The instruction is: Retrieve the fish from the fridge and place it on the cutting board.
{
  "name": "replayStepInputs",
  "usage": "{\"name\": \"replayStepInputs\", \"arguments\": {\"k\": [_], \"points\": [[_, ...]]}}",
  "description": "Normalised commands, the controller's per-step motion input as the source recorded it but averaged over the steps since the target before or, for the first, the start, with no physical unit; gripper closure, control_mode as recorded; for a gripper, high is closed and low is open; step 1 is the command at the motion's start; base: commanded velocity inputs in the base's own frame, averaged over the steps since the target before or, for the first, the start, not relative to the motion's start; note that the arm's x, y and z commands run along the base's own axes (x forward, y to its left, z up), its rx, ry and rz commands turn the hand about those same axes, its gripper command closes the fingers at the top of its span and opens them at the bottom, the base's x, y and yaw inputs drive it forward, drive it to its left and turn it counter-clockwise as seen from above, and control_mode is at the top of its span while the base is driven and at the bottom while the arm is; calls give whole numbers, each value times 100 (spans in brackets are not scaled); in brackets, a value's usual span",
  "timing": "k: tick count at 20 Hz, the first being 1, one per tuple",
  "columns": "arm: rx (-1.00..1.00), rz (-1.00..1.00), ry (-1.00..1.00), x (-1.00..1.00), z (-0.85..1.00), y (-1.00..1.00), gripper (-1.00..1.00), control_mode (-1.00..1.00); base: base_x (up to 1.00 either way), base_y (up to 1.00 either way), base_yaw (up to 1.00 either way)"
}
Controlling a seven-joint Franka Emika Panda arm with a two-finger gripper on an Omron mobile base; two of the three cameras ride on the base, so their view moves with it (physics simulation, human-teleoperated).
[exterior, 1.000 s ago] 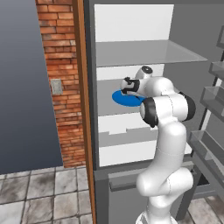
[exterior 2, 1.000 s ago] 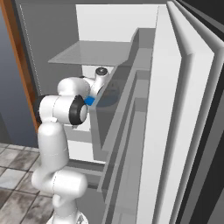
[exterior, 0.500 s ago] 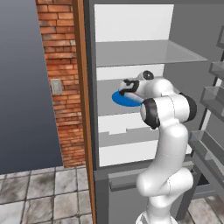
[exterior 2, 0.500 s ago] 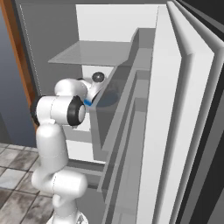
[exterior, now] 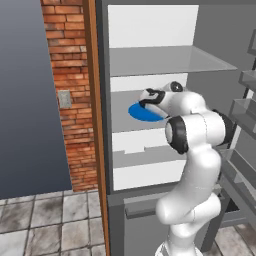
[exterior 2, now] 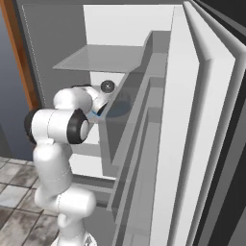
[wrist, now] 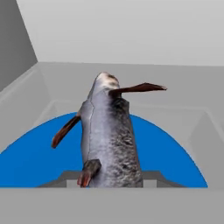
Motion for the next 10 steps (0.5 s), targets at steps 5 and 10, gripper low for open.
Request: {"name": "replayStepInputs", "arguments": {"k": [5, 10], "points": [[2, 0, 3, -93, 88, 0, 100, -100, 0, 0, 0], [1, 0, 1, -100, 63, 0, 100, -100, 0, 0, 0]]}}
